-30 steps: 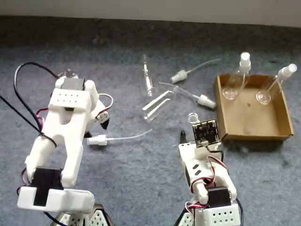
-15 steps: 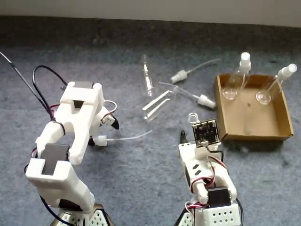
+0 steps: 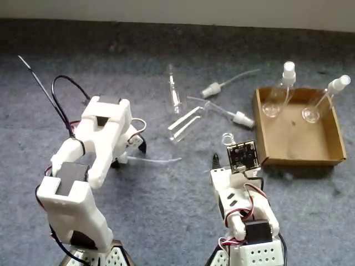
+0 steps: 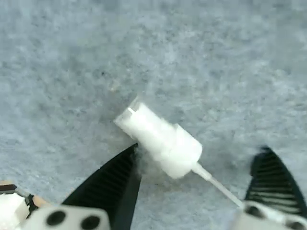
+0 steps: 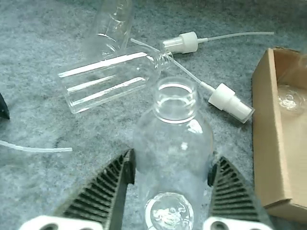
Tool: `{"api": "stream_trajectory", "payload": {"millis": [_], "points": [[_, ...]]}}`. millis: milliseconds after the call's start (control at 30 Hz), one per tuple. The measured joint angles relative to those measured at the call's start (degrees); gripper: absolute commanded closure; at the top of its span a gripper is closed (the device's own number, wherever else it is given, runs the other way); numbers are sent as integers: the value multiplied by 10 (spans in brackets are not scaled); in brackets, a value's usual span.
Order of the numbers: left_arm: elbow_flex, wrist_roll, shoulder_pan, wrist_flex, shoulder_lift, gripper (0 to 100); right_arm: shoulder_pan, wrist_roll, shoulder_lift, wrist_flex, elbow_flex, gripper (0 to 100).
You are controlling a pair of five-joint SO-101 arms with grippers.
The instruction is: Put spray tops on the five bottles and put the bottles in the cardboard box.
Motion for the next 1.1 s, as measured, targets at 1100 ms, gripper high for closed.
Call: {"api": "stream_trajectory", "payload": {"millis": [1100], "points": [[-44, -388, -2, -14, 7, 901, 0, 0, 0, 0, 0, 832]]}}
